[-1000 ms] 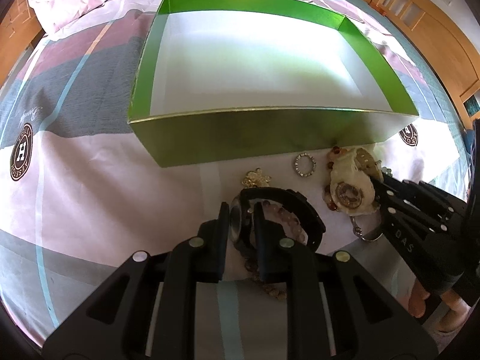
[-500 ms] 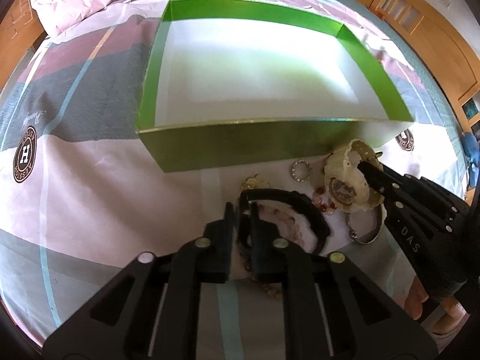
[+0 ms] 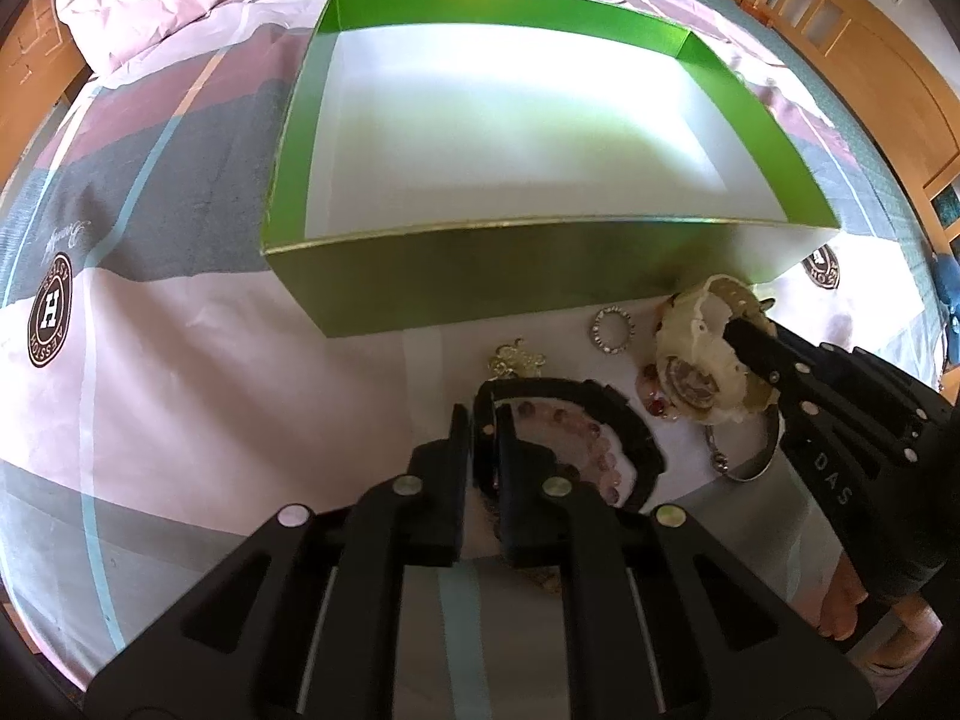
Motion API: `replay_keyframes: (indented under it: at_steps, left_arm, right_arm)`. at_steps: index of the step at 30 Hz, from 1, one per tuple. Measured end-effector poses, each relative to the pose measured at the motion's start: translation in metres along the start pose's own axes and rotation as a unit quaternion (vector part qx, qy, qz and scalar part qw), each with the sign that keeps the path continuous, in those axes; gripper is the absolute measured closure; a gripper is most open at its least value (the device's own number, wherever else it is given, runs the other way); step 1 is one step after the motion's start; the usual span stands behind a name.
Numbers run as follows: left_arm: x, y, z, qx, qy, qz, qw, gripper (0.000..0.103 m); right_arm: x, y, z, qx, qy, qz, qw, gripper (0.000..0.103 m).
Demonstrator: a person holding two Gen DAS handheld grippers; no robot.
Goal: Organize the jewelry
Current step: 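Close the left tool on the black watch while the right tool grips the cream watch, then carry the black watch into the green box while the right tool drops the cream watch there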
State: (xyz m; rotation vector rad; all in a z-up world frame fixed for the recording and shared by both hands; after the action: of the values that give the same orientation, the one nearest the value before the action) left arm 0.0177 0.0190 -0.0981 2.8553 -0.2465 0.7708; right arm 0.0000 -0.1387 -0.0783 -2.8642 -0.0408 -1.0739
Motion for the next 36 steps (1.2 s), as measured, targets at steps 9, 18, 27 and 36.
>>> replay_keyframes:
  at_steps: [9, 18, 27, 36]
  left_arm:
    - [-0.003, 0.003, 0.008, 0.002, -0.011, 0.005, 0.9999, 0.090]
    - [-0.002, 0.002, 0.007, 0.003, -0.011, 0.005, 0.9999, 0.090]
    - [0.002, -0.003, -0.003, -0.010, 0.003, -0.010, 0.9999, 0.095]
    - [0.020, -0.020, -0.034, -0.050, 0.046, -0.038, 0.9969, 0.095]
  right_arm:
    - [-0.002, 0.002, 0.002, 0.000, -0.003, 0.002, 1.000, 0.094]
    - [-0.003, 0.001, 0.003, -0.001, -0.005, 0.003, 1.000, 0.094]
    - [0.001, 0.006, -0.002, -0.005, 0.008, 0.013, 1.000, 0.094]
    - [0.010, 0.006, -0.015, 0.000, 0.030, 0.015, 0.999, 0.094]
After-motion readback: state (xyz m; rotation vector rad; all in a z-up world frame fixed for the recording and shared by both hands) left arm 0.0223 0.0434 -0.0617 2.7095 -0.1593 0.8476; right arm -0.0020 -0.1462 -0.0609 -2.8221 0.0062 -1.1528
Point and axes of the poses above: each gripper's, at about its wrist camera, not at the fingertips, and z roughly the way its jaws point, y to its right, x to its top, the point moved 4 cm from there along z, roughly the way its jaws point, and after that the axes turned 11 degrees about y, right-handed, at the moved point
